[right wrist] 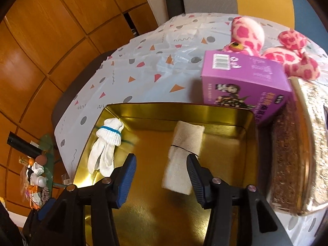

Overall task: Organize soft objects
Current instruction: 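Carry the beige rolled cloth into the gold tray and open the right gripper, then move the right tool to the pink towel and grasp it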

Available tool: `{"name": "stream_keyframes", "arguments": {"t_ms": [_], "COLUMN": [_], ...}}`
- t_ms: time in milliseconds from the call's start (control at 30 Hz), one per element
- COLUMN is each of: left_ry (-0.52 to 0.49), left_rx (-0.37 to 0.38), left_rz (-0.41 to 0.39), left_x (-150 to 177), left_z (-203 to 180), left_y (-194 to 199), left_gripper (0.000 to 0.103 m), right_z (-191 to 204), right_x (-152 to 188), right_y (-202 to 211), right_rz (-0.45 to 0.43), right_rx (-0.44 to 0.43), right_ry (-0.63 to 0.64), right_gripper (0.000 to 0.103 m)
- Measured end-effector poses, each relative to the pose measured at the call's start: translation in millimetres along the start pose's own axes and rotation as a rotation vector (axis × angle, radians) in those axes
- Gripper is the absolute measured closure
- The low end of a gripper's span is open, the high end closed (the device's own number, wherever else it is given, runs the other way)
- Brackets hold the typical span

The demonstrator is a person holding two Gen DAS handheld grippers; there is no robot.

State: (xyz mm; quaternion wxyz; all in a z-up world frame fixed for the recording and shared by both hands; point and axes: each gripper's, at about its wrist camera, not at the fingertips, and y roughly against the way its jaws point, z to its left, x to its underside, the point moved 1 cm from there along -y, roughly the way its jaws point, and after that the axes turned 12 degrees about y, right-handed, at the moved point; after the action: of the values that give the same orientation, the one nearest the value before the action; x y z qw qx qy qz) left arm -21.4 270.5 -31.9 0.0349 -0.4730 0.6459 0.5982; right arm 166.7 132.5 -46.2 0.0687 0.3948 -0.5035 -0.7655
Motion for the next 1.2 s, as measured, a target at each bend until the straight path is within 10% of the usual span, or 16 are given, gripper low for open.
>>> {"name": "stream_keyframes", "arguments": {"t_ms": [700,1200], "left_ry": [-0.071,-0.247], "left_rx": [0.055,0.181], "left_rz": [0.051,0.119], "left_x": [13.2,35.9], "left_z": [-41.1,-111.9], "left_y": [-7.0,-4.8], "left_gripper": [0.013,0.013], "right_z": [-74.0,-261.0], "right_x": [75.6,197.6], "right_y": [107.0,179.1], "right_rz": [-0.15,-0.142], "right_rx": [0.135,0.352], "right_ry": [-0.068,-0.537], "right_gripper": [0.052,0.052]}}
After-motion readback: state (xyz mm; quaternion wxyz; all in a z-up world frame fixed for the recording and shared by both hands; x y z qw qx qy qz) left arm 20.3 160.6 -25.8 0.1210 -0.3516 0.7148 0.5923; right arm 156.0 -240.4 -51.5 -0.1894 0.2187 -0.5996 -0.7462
